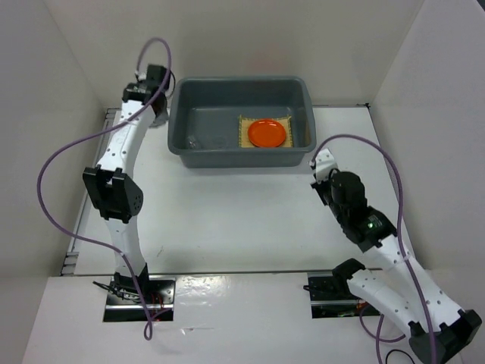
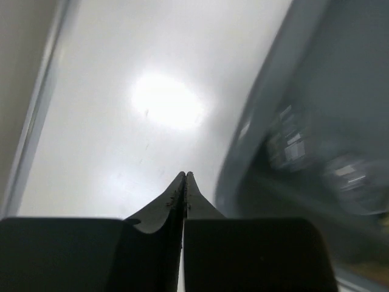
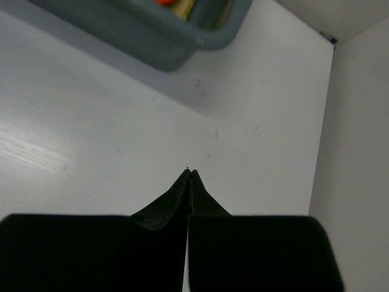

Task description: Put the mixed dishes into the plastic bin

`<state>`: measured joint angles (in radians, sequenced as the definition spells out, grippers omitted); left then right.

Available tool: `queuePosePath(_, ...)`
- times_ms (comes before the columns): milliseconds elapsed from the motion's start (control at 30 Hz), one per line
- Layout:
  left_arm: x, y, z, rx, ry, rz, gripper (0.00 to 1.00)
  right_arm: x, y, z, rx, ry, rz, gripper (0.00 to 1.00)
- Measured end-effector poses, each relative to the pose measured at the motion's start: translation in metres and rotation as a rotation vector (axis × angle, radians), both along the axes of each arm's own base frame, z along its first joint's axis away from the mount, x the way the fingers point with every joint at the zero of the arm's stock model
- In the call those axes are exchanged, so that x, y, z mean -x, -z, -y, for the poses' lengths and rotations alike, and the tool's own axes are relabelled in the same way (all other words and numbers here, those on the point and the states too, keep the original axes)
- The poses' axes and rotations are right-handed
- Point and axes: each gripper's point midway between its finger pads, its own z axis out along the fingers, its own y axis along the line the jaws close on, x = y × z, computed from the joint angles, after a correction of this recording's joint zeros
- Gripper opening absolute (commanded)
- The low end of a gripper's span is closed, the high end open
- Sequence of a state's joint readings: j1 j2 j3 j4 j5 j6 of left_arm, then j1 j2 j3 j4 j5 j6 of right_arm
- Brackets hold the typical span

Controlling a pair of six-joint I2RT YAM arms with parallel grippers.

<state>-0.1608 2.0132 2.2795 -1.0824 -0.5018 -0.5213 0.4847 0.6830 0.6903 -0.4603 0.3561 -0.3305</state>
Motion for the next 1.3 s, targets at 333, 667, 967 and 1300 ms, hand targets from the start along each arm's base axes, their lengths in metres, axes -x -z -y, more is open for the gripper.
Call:
queuePosePath(333, 0.021, 0.091, 0.048, -0.026, 0.287, -0.258, 0.00, -0.123, -0.079, -0.084, -0.078, -0.172, -0.050, 0.00)
queuePosePath(667, 0.015, 0.126, 0.084, -0.006, 0.395, -0.299, 0.00, -0.165, 0.062, -0.096, -0.008, -0.197, -0.429, 0.00)
queuePosePath(967, 0.010, 0.141, 0.091, 0.023, 0.416, -0.278, 0.00, -0.166, 0.082, -0.078, 0.032, -0.178, -0.485, 0.00)
queuePosePath(1300, 0.026, 0.171, 0.094, 0.022, 0.431, -0.326, 0.00, -0.164, 0.033, -0.090, -0.023, -0.187, -0.389, 0.00)
